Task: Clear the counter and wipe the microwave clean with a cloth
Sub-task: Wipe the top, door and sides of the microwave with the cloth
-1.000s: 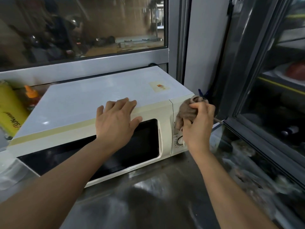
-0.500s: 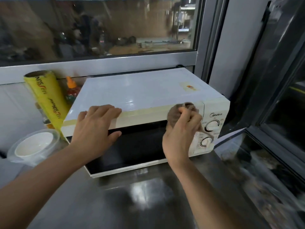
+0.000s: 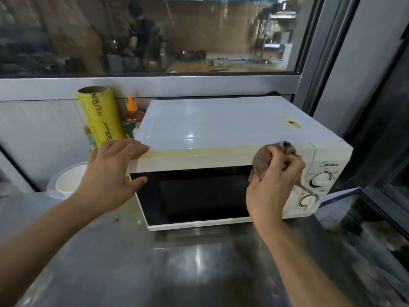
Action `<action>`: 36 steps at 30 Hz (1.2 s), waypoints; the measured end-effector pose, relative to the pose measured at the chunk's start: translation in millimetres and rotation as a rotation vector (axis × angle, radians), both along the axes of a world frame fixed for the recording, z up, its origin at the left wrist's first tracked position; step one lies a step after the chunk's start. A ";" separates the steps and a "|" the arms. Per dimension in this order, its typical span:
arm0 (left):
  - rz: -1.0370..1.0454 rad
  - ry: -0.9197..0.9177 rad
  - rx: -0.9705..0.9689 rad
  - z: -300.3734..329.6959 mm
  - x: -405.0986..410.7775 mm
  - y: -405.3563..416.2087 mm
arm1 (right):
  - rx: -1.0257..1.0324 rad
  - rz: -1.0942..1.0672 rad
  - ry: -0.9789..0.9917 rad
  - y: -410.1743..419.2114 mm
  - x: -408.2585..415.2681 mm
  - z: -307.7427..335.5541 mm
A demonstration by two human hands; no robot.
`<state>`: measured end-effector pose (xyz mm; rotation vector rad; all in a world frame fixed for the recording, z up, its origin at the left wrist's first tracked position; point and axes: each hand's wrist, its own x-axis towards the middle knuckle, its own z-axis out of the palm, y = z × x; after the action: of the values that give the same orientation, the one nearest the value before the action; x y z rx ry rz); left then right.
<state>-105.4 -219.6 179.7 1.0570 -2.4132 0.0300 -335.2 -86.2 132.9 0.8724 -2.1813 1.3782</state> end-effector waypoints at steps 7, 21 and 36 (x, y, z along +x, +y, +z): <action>-0.159 0.121 0.173 -6.1 23.8 -16.6 | -0.037 0.181 0.110 -40.9 89.5 -13.0; -0.175 0.033 0.198 -20.2 77.0 -34.4 | 0.228 0.460 0.580 -75.2 145.6 -18.0; -0.193 0.096 0.291 -43.3 66.7 -22.2 | 0.449 0.459 1.057 -82.3 124.5 -92.7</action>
<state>-38.7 -241.8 136.3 0.9163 -2.4688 -0.4400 -210.7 -168.5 40.2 1.8165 -1.4586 0.3255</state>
